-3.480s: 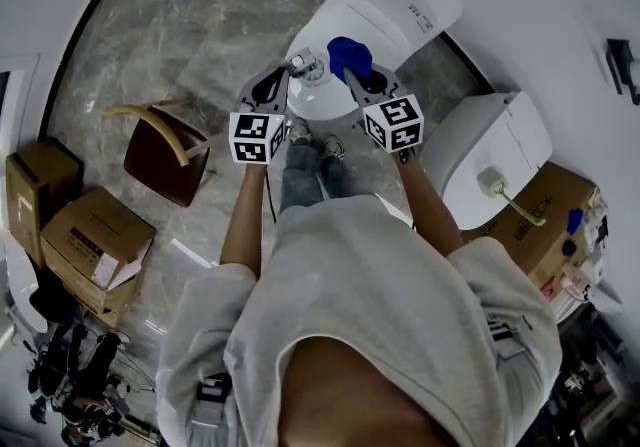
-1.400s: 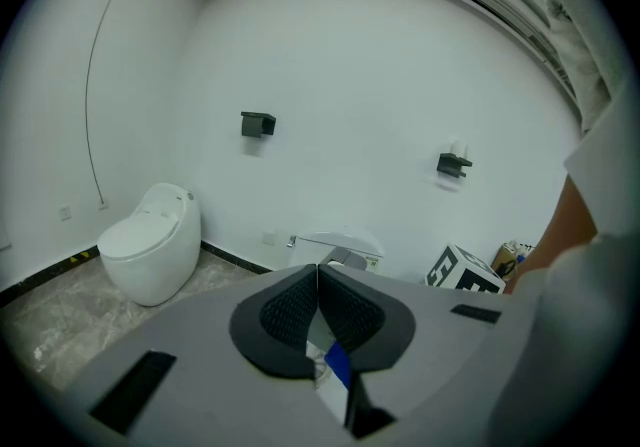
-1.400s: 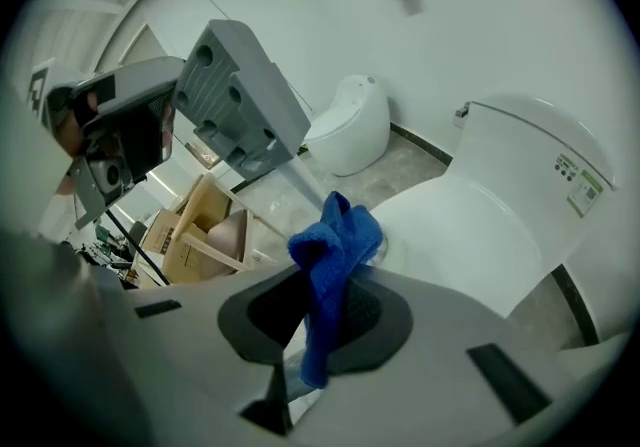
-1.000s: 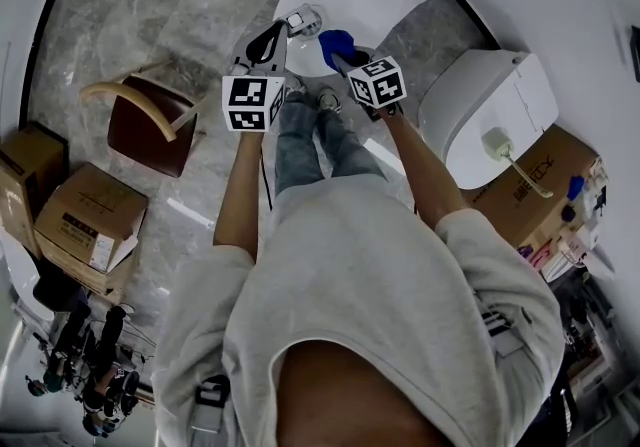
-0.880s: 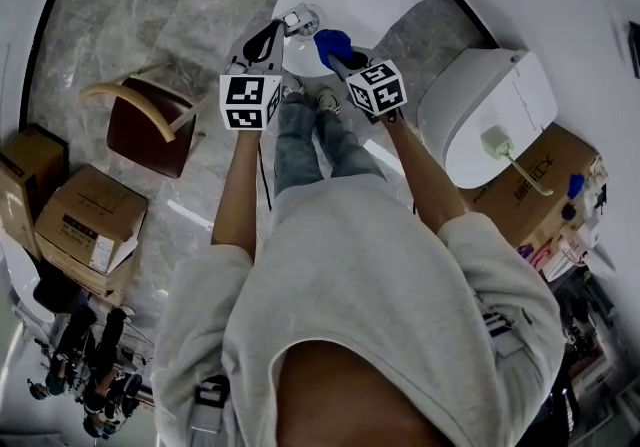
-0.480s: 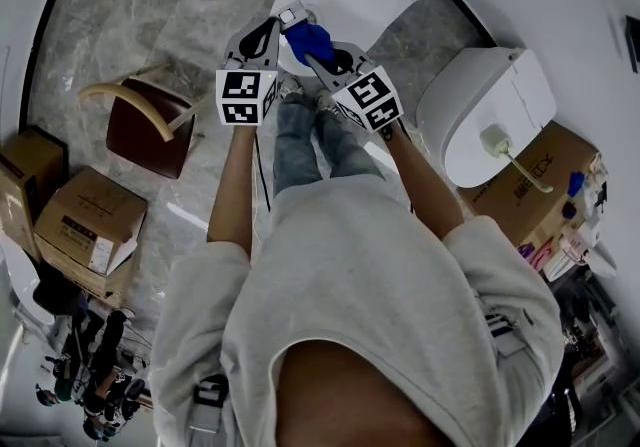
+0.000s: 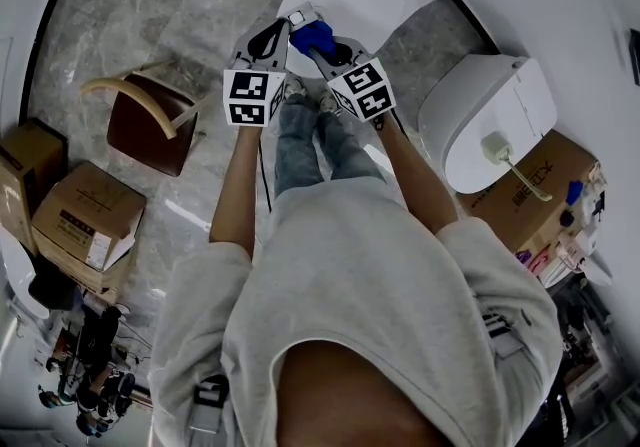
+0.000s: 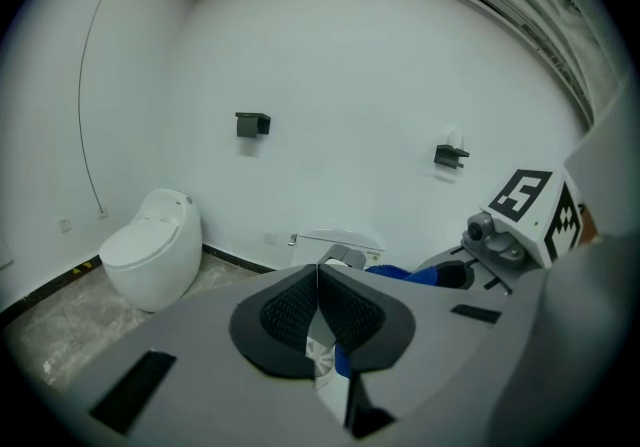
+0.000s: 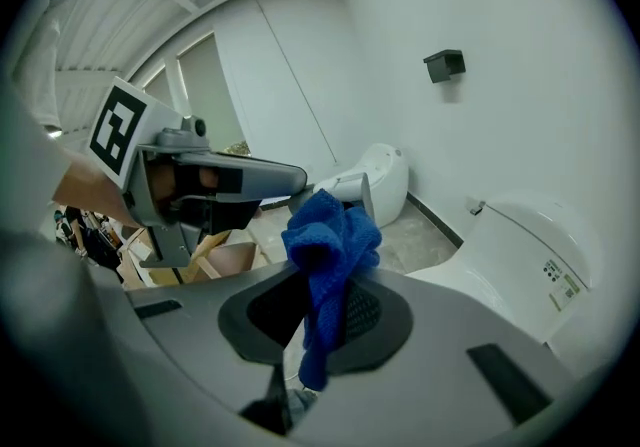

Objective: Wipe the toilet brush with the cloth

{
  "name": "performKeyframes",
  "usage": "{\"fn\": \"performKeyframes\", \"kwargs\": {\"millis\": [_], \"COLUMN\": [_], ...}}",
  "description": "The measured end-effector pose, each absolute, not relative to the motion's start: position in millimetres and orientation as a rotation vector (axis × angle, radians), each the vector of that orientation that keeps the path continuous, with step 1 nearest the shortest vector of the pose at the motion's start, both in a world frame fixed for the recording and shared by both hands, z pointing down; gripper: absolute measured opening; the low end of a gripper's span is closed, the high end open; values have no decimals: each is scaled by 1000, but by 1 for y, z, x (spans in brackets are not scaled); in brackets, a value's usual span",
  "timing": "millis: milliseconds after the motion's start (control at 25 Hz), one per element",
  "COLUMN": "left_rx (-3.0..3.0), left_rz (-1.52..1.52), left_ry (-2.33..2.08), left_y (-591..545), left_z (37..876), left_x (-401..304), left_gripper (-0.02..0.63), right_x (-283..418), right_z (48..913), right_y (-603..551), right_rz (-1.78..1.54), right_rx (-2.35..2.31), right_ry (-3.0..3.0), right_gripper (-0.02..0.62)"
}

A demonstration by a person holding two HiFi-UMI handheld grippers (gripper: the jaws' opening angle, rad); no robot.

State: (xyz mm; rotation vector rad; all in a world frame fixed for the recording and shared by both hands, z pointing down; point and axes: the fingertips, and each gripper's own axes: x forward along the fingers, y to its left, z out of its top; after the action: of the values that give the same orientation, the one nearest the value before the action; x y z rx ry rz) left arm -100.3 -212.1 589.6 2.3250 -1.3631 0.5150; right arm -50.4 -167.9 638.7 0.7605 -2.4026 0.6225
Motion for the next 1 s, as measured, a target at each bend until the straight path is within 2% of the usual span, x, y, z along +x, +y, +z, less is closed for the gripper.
{"fn": "performKeyframes", "kwargs": {"millis": [440,720,1000], "left_rx": [2328,2340,2336], "left_rz": [491,492,493], "left_ry": [-1359,-1346,-1340], "left_y": [-212,-211,-211], "left_z": [588,588,590], "left_x": [-102,-100,-100], "left_gripper": [21,21,21], "right_x": [-42,-13,15], "right_z": [702,748,704], "right_y": [-163,-147,-187], "right_rz": [757,871,835], "right_rx": [727,732,927], "right_ry": [-2233,-2064,-2150], "right_gripper": [57,57,57]}}
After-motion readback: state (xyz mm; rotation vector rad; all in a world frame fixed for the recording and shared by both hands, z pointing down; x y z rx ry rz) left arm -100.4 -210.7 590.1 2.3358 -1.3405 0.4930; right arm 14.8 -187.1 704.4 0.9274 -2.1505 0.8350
